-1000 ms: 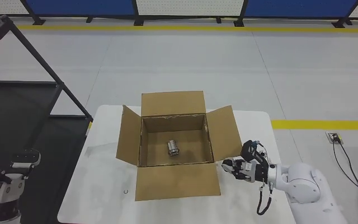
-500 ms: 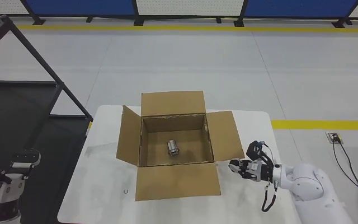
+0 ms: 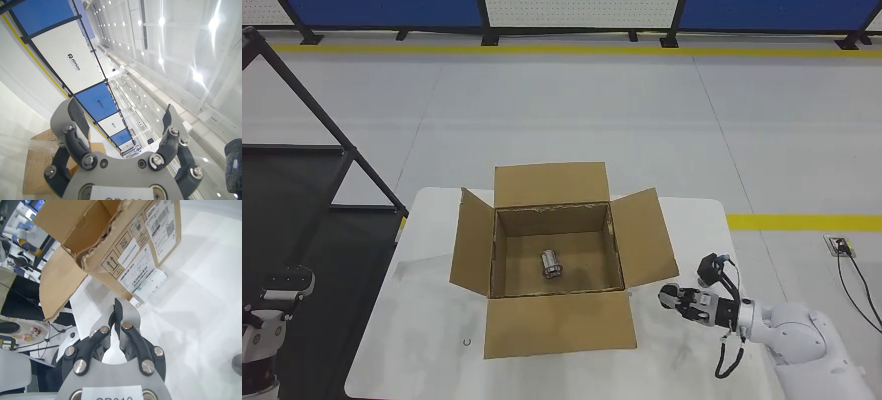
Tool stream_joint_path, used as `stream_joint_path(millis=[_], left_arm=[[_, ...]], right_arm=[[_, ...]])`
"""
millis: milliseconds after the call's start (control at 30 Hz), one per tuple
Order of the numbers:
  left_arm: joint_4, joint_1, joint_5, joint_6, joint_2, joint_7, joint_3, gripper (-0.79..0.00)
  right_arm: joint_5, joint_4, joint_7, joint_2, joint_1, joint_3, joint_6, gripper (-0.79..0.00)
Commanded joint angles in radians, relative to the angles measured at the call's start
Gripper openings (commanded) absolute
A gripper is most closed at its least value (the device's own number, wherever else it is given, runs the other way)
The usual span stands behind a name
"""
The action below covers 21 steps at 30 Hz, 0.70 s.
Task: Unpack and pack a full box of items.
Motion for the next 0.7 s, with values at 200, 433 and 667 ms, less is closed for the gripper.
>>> stream_joint_path(millis=[200, 433, 667], left_arm=[[0.0, 0.0, 0.0, 0.0, 0.0, 0.0, 0.0, 0.0], [0.0, 0.0, 0.0, 0.0, 0.0, 0.0, 0.0, 0.0], [0.0, 0.0, 0.0, 0.0, 0.0, 0.0, 0.0, 0.0]], right_arm=[[0.072, 0.023, -0.007, -0.002, 0.007, -0.01, 0.035, -0.785], [0.066, -0.002, -0.032, -0.011, 0.028, -0.078, 0.139, -0.785], [0.02, -0.001, -0.081, -0.031, 0.079, -0.181, 0.257, -0.785]])
